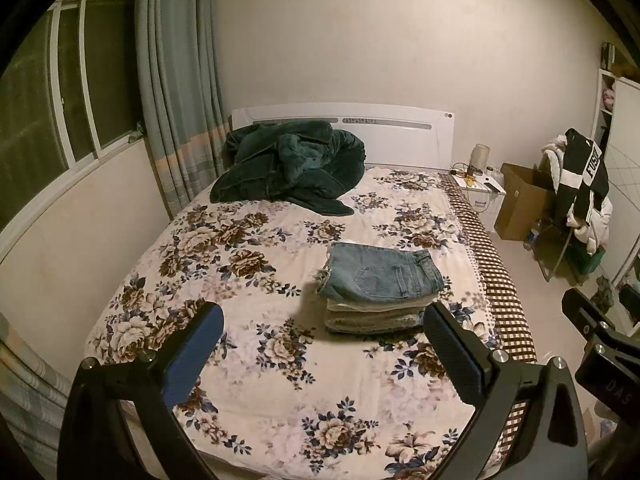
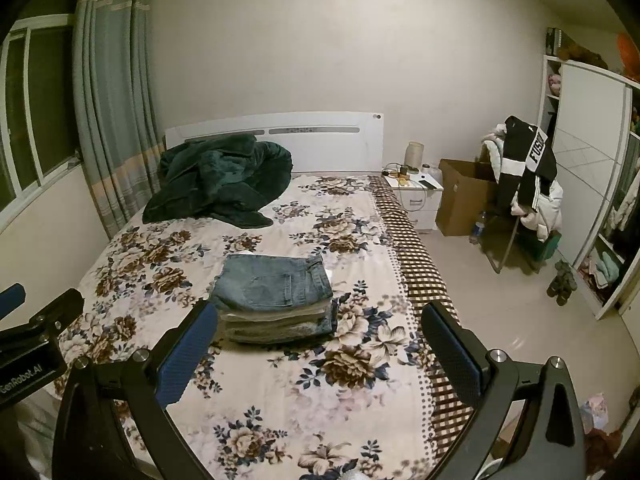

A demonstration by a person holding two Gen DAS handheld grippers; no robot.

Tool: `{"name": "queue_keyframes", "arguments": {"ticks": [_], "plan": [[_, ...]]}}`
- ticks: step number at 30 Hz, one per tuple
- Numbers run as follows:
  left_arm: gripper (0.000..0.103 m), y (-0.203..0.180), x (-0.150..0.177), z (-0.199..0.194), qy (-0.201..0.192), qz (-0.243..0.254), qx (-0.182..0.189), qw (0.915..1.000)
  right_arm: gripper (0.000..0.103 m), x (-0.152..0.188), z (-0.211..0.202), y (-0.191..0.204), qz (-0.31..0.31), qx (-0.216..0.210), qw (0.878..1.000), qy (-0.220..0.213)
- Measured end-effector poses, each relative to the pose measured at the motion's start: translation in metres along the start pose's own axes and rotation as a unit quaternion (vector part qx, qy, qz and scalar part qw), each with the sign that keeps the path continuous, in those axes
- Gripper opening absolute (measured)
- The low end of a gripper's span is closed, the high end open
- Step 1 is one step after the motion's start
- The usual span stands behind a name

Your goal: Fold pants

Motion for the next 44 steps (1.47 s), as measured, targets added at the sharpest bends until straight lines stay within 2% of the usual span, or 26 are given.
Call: {"name": "queue_keyframes", "arguments": {"ticks": [36,44], "plan": [[0.102,0.002,-0.001,-0.005,0.002,0.002,0.005,1.0000,0.103,0.007,-0.008,0.008,0.000,-0.011,1.000,-0.001],[0.102,0.003,-0.004,-0.014,-0.010,0.005,0.003,0.9999,0.103,0.008,-0.006,0.006,0.000,-0.010,1.000,0.001]]}}
Point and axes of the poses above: each gripper's, at about its wrist camera, not at the fingertips, and z roughly the way its jaws point, y to its left, x to its underside, the point moved 6 cm from there along z, roughly the way its jaws point, and after that the axes turned 14 degrees about z, right-handed, at the moved point
